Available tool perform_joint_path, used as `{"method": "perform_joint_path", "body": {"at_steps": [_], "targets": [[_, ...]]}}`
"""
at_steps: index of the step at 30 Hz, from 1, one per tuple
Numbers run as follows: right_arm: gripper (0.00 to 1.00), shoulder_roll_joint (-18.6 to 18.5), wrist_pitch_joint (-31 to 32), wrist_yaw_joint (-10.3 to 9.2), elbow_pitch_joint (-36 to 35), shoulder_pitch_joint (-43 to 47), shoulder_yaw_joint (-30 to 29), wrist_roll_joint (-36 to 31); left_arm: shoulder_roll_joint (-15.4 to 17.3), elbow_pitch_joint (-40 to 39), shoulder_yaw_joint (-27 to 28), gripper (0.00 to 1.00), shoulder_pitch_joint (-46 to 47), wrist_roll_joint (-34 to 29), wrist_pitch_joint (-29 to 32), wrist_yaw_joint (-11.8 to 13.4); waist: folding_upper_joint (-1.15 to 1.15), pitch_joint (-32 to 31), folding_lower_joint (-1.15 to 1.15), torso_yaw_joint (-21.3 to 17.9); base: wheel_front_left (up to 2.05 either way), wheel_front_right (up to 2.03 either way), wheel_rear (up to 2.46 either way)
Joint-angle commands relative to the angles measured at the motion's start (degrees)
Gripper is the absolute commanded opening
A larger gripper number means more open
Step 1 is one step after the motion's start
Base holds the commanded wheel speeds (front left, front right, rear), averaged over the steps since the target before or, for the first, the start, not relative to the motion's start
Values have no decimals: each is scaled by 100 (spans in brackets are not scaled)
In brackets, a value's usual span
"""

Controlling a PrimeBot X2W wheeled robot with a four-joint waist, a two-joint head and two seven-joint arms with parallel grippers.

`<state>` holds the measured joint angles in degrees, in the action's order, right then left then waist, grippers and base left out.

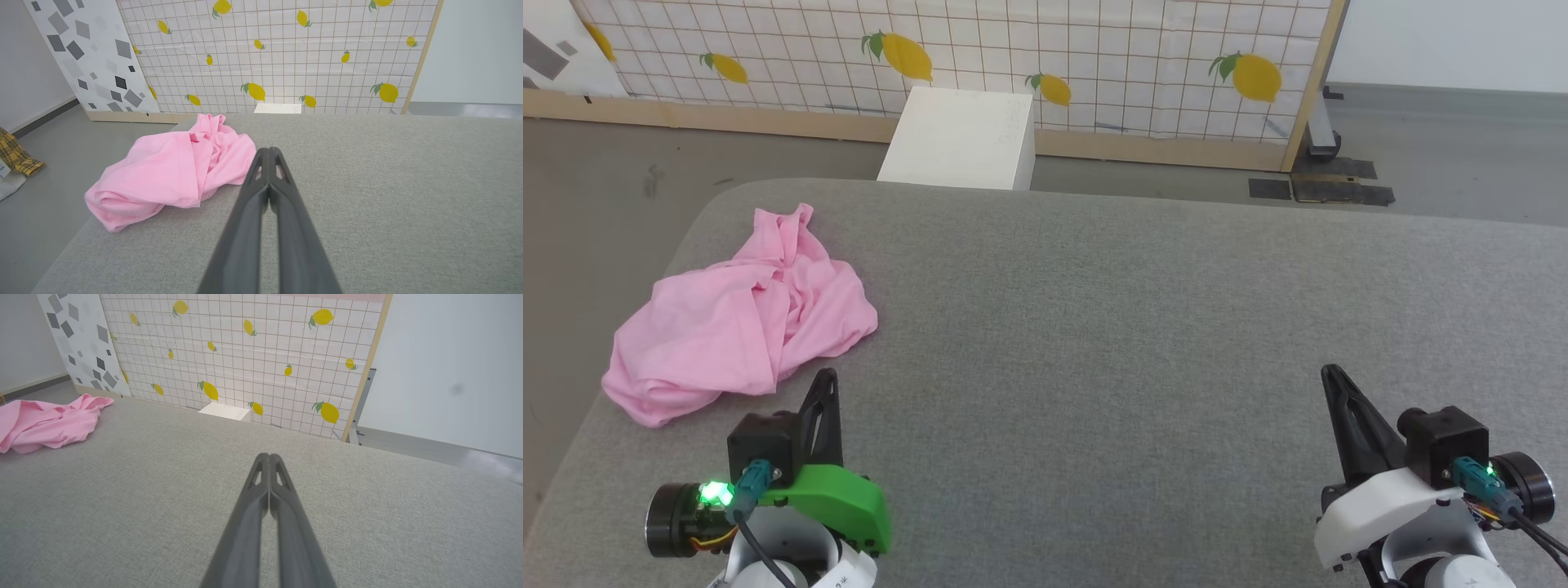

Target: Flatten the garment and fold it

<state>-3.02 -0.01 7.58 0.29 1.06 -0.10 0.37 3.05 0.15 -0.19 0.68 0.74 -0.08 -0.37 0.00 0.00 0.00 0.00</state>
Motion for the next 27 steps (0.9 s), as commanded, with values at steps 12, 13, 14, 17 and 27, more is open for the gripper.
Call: {"method": "perform_joint_path", "body": {"at_steps": [12,13,14,17,27], "targets": [[0,14,1,-9,-29,-106,10,-37,-17,-15,19,0,-68,-74,8,37,0,0,0,0,0,0,0],[0,14,1,-9,-29,-106,10,-37,-17,-15,19,0,-68,-74,8,37,0,0,0,0,0,0,0],[0,14,1,-9,-29,-106,10,-37,-17,-15,19,0,-68,-74,8,37,0,0,0,0,0,0,0],[0,14,1,-9,-29,-106,10,-37,-17,-15,19,0,-68,-74,8,37,0,0,0,0,0,0,0],[0,14,1,-9,-29,-106,10,-37,-17,-15,19,0,-68,-74,8,37,0,0,0,0,0,0,0]]}}
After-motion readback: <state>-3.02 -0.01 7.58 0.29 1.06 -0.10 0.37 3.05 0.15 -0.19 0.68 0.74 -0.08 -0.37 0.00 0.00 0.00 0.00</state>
